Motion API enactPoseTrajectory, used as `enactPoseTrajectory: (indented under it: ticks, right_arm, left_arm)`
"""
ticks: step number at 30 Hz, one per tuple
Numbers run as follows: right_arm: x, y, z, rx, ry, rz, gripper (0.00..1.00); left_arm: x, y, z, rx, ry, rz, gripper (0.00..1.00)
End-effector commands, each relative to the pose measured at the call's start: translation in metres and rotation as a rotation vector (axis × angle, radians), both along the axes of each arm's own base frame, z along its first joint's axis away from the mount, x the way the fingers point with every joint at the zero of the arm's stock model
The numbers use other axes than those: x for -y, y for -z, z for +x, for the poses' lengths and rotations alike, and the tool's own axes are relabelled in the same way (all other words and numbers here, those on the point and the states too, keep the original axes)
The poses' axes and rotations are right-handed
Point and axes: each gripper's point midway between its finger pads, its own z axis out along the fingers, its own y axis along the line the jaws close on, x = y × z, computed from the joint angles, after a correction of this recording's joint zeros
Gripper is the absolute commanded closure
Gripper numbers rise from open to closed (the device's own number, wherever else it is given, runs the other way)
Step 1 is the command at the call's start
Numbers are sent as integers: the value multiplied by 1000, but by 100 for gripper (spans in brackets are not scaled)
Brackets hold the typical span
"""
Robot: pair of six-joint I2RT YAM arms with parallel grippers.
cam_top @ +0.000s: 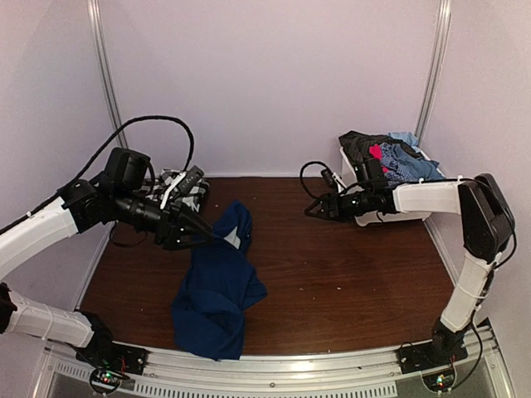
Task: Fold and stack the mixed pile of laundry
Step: Flatten out the crumpled T-shirt at the center of the board.
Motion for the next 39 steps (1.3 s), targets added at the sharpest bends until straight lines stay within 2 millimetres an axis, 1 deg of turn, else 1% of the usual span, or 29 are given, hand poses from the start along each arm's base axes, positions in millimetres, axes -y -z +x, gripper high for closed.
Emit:
enactPoseTrajectory:
  ticks: [1, 2, 3, 5, 7, 10, 13, 15, 16, 17, 18, 21, 22, 24, 25, 27, 28, 29, 30, 31, 32, 34, 35, 37, 39]
  right_arm:
    - [-47, -4, -5, 29, -102, 3, 30]
    - [-57, -2, -2, 31, -109, -2, 30]
    - [-68, -1, 0, 34, -122, -2, 30]
    - [-92, -1, 7, 39, -143, 3, 30]
    - [-120, 3, 10, 33, -179, 7, 30]
    - [-165, 6, 6, 29, -251, -4, 30]
    - [-203, 15, -5, 36, -327, -28, 29]
    - [-220, 24, -13, 30, -378, -47, 27]
    - [-227, 27, -18, 26, -404, -49, 26]
    - [-234, 27, -22, 29, -426, -46, 26]
    - [-240, 31, -30, 27, -455, -50, 25]
    - [-249, 42, -49, 22, -513, -66, 25]
    - [-251, 45, -53, 21, -523, -76, 26]
    - [-253, 54, -60, 15, -534, -99, 33]
    - [-253, 57, -62, 14, -538, -109, 41]
    - [-252, 60, -65, 19, -533, -140, 68]
    - [-249, 59, -65, 21, -524, -161, 80]
    - [-243, 55, -66, 25, -522, -177, 89]
    - [-237, 50, -69, 33, -511, -194, 96]
    - [-228, 42, -72, 45, -494, -204, 100]
    - [-218, 29, -73, 68, -474, -201, 100]
    - [-192, 14, -77, 79, -422, -191, 100]
    - [-178, 11, -77, 74, -396, -185, 100]
    - [-148, 12, -74, 45, -347, -188, 100]
    - [-126, 24, -76, 10, -323, -212, 100]
  left_arm:
    - [-44, 4, 94, 25, -476, 18, 28]
    - [-63, 21, 116, -55, -586, 34, 31]
    - [-80, 40, 132, -135, -666, 30, 36]
    - [-104, 72, 153, -245, -783, 20, 40]
    - [-113, 95, 165, -267, -837, 77, 39]
    - [-123, 126, 181, -320, -909, 135, 35]
    - [-130, 140, 189, -355, -944, 118, 33]
    - [-132, 146, 194, -362, -952, 132, 30]
    - [-132, 149, 197, -362, -952, 142, 29]
    - [-134, 151, 200, -364, -964, 160, 28]
    - [-137, 155, 202, -366, -977, 178, 27]
    - [-145, 166, 211, -372, -1025, 225, 24]
    - [-145, 170, 213, -382, -1027, 230, 24]
    - [-145, 180, 218, -402, -1028, 243, 25]
    - [-145, 187, 222, -409, -1027, 255, 25]
    - [-143, 195, 230, -419, -1028, 263, 27]
    - [-141, 196, 236, -413, -1023, 259, 28]
    - [-140, 201, 239, -419, -1020, 267, 30]
    - [-138, 201, 246, -403, -1013, 270, 31]
    - [-136, 202, 250, -390, -1005, 285, 33]
    - [-134, 207, 254, -375, -999, 314, 33]
    - [-129, 213, 260, -338, -979, 384, 34]
    - [-127, 218, 262, -322, -973, 427, 34]
    - [-121, 228, 264, -284, -957, 518, 34]
    - [-115, 239, 267, -248, -948, 617, 34]
